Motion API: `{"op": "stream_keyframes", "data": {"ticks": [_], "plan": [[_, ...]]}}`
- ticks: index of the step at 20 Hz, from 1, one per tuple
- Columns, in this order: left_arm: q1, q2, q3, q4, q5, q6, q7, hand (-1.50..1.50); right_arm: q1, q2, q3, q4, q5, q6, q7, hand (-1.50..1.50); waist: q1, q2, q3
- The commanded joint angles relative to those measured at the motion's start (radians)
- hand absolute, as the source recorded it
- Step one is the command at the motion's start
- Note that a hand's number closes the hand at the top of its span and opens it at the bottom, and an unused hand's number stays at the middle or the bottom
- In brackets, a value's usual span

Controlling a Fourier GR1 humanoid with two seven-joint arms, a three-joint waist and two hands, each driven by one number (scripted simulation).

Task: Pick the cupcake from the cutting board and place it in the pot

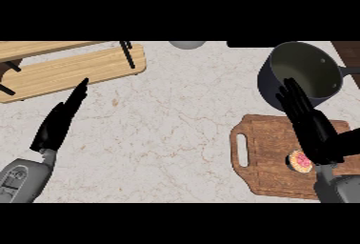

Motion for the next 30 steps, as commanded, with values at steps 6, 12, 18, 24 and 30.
{"op": "stream_keyframes", "data": {"ticks": [6, 12, 18, 24, 30], "plan": [[0.151, 0.025, 0.166, 0.0, 0.031, 0.113, -0.065, 0.0, 0.258, -0.311, -0.2, 0.179, -0.047, 0.182, 0.055, 1.5, 0.004, -0.018, 0.008], [0.243, -0.001, 0.147, -0.062, 0.055, 0.098, -0.053, 0.0, 0.347, -0.351, -0.263, 0.164, 0.362, -0.115, -0.472, -1.5, -0.006, -0.028, 0.012], [0.284, -0.007, 0.177, -0.156, 0.045, 0.073, -0.019, 0.0, 0.517, -0.374, -0.345, 0.064, 0.327, 0.019, -0.517, -1.5, 0.003, -0.019, 0.008], [0.279, -0.037, 0.161, -0.13, 0.021, 0.072, -0.042, 0.0, 0.455, -0.528, -0.296, -0.101, 0.382, 0.12, -0.201, -1.5, 0.009, -0.018, 0.007], [0.246, -0.044, 0.166, -0.113, 0.018, 0.065, -0.035, 0.0, 0.337, -0.641, -0.151, -0.17, 0.452, 0.262, 0.066, -1.5, 0.027, -0.012, 0.006]]}}
